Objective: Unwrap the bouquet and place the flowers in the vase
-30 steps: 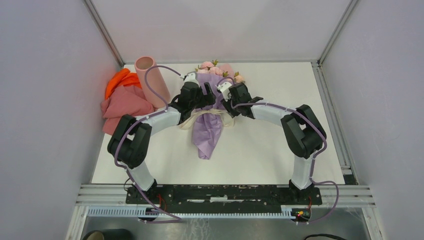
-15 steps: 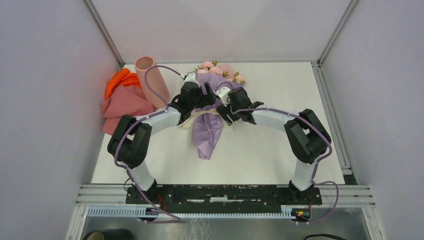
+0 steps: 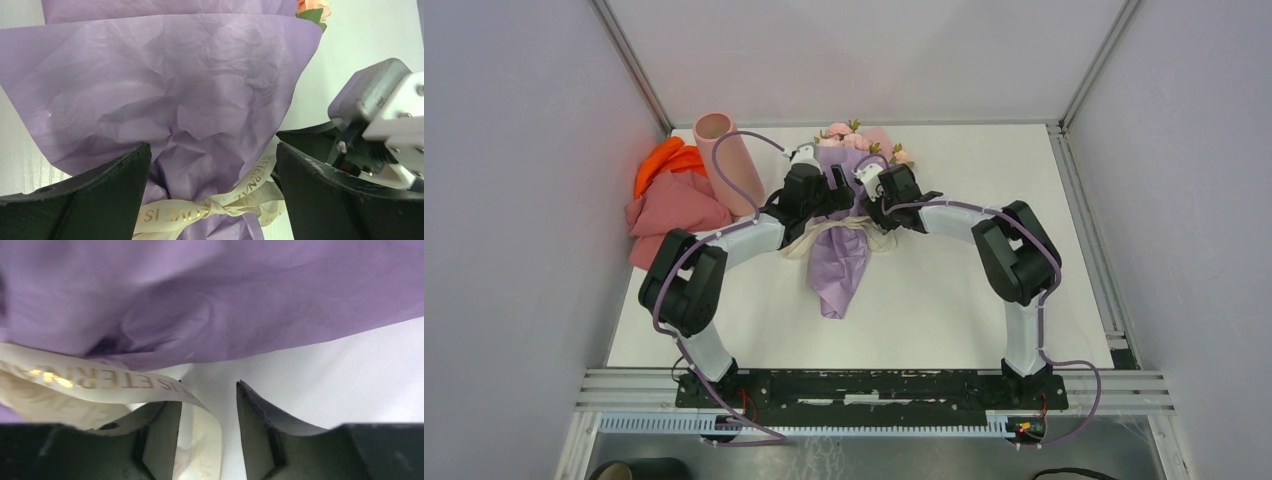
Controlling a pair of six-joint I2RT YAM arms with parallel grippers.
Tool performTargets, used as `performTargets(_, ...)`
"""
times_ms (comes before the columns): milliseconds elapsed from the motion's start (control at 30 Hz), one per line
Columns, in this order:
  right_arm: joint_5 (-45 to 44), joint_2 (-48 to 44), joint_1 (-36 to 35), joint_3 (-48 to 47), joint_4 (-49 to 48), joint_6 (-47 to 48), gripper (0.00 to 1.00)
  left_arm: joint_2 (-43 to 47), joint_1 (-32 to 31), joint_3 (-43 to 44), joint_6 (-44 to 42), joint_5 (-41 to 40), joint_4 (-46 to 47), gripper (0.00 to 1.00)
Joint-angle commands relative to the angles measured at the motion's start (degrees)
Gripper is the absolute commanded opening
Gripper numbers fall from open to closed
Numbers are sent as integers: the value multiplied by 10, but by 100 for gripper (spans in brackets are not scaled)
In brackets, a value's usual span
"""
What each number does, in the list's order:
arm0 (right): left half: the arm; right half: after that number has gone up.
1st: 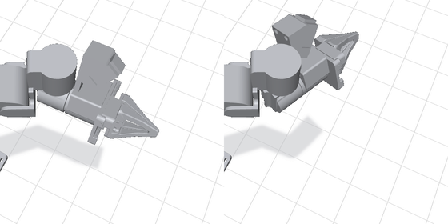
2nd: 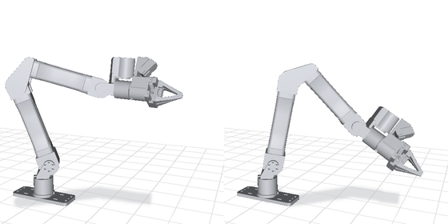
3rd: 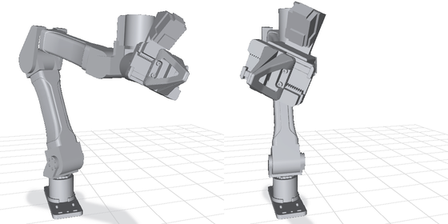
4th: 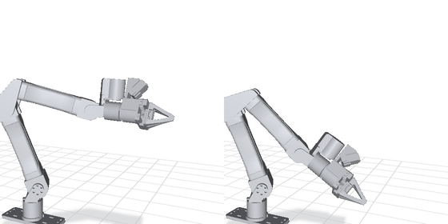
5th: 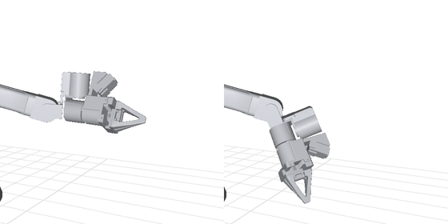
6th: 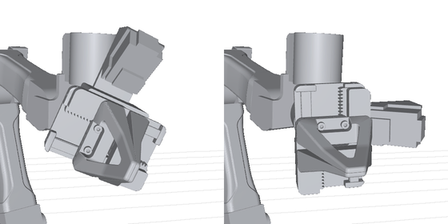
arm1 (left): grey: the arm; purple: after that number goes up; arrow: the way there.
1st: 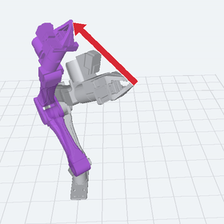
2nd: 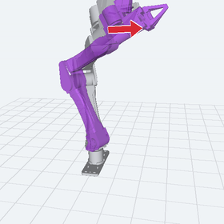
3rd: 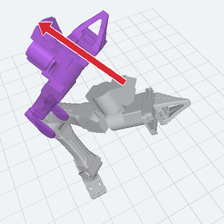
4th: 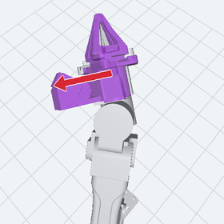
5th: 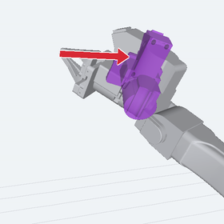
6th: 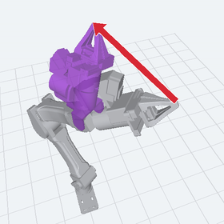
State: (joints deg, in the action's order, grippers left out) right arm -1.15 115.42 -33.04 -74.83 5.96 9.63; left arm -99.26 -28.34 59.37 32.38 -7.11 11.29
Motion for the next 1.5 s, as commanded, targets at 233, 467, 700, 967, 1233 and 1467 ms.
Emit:
performTargets(233,35,-45,25,28,-37,-16,0,-6,2,11,-6,12,22,100)
performTargets(467,15,-117,38,82,-42,-20,0,-7,1,9,-5,15,22,100)
performTargets(700,-10,-191,84,116,-22,-48,0,7,1,9,-8,6,14,100)
performTargets(967,-18,-331,170,178,-11,-111,0,2,1,8,-3,11,17,100)
performTargets(1233,-78,-509,282,245,-18,-170,0,20,1,4,2,11,16,100)
performTargets(1467,-73,-545,290,273,-31,-170,16,88,1,-32,36,-6,35,100)
